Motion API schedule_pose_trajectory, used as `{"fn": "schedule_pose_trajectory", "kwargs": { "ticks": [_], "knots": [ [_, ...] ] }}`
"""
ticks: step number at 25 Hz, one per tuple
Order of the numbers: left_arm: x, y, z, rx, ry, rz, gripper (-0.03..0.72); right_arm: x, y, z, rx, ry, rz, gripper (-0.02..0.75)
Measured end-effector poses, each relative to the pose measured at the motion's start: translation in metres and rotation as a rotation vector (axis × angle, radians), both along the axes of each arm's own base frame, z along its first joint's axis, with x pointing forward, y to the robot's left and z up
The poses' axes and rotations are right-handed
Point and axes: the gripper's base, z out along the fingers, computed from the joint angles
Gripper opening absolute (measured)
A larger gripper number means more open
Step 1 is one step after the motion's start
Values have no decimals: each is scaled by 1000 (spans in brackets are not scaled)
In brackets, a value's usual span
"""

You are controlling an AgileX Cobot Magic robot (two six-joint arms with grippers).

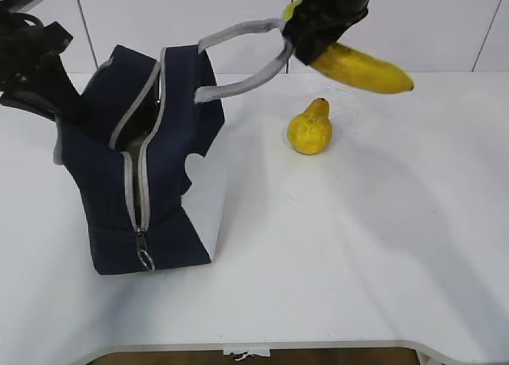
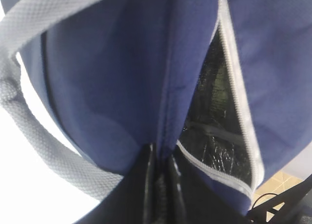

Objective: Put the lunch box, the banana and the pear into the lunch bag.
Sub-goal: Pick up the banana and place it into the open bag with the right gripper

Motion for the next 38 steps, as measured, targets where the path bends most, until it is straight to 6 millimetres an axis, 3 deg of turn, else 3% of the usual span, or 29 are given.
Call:
{"fn": "schedule_pose_trajectory", "kwargs": {
  "ticks": [5,9,12,17,18,19,25,28,33,38],
  "knots": [
    [0,0,0,0,0,0,13,-8,-17,29,-109,-109,-29,279],
    [0,0,0,-4,0,1,13,-11,-21,36,-103,-128,-85,279],
    [0,0,0,-4,0,1,13,-16,-11,38,60,-72,-146,279],
    [0,0,0,-4,0,1,13,-28,25,46,503,100,-102,279],
    [0,0,0,-4,0,1,13,-28,25,46,503,100,-102,279],
    [0,0,0,-4,0,1,13,-28,35,55,661,100,-90,279],
    [0,0,0,-4,0,1,13,-26,55,74,1046,166,-94,279],
    [0,0,0,-4,0,1,13,-18,67,63,1175,273,-112,279],
    [0,0,0,-4,0,1,13,-1,92,26,1316,412,-113,279],
    [0,0,0,-4,0,1,13,11,101,-5,1324,455,-119,279]
  ]
}}
